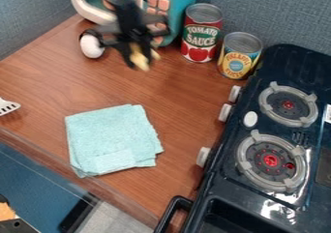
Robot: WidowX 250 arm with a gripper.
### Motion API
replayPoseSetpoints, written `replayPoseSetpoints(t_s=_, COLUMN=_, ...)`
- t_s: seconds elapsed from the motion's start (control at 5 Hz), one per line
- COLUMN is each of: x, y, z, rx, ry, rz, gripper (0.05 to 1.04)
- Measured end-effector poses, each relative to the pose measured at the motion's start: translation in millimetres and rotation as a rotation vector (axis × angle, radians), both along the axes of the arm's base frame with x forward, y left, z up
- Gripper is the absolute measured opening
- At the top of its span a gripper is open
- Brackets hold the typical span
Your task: Move the yellow object in the right side of table
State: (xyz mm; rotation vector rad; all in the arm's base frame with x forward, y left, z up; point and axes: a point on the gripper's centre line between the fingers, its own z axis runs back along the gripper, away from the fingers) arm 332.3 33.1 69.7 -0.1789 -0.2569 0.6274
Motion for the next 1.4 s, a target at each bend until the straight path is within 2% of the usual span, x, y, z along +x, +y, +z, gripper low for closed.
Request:
replayPoseSetpoints(t_s=0.2, x=7, y=-48, z=-21.4, rx=0.015, ry=0.026, rz=-0.051, gripper=0.28)
replayPoseSetpoints(t_s=0.4, x=14, y=-51, z=-40.6, rx=0.03, ry=0.059, rz=-0.069, gripper=0.344)
replayPoseSetpoints(t_s=0.6, x=16, y=-53, z=-49.7, rx=0.035, ry=0.104, rz=-0.107, gripper=0.65)
replayPoseSetpoints(t_s=0.8, x=15, y=-53, z=-49.4, rx=0.033, ry=0.11, rz=-0.102, gripper=0.945)
replayPoseSetpoints(t_s=1.0, x=14, y=-50, z=-40.5, rx=0.037, ry=0.106, rz=-0.097, gripper=1.011)
replayPoseSetpoints(t_s=1.2, x=12, y=-45, z=-15.6, rx=0.037, ry=0.081, rz=-0.088, gripper=1.006)
replayPoseSetpoints(t_s=1.4, x=12, y=-34, z=16.2, rx=0.052, ry=0.012, rz=-0.068, gripper=1.0)
